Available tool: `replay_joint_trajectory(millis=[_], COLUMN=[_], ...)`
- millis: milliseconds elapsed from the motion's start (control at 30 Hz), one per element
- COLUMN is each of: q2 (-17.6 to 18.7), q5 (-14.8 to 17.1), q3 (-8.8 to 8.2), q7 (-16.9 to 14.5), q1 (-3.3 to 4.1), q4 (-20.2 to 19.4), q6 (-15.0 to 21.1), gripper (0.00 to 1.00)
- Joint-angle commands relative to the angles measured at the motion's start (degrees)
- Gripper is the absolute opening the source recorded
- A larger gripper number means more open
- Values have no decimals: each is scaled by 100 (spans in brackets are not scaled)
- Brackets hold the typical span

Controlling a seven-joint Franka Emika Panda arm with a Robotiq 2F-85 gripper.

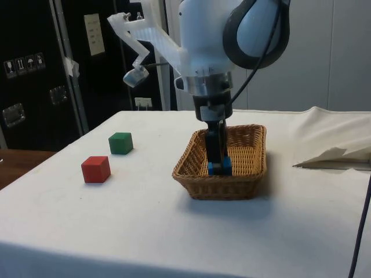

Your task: Pick up exactly two blocks and place them into the basket.

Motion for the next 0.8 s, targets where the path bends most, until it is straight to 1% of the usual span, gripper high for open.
replay_joint_trajectory(millis=[0,167,233,267,300,400,433,500,533,567,767], q2=[-138,-390,-561,-498,-613,-745,-808,-848,-848,-854,-796], q5=[-34,-46,-46,0,-46,-46,-63,-74,0,-63,-17], q3=[0,34,63,57,80,132,172,212,201,229,292], q7=[46,115,166,74,189,246,298,350,241,355,372], q1=[6,11,17,0,17,17,17,11,6,11,23], q4=[-11,6,29,17,46,97,166,235,189,286,676], q6=[-109,-344,-504,-424,-567,-699,-796,-877,-808,-928,-1209], gripper=[100,100,100,100,100,100,100,100,100,100,100])
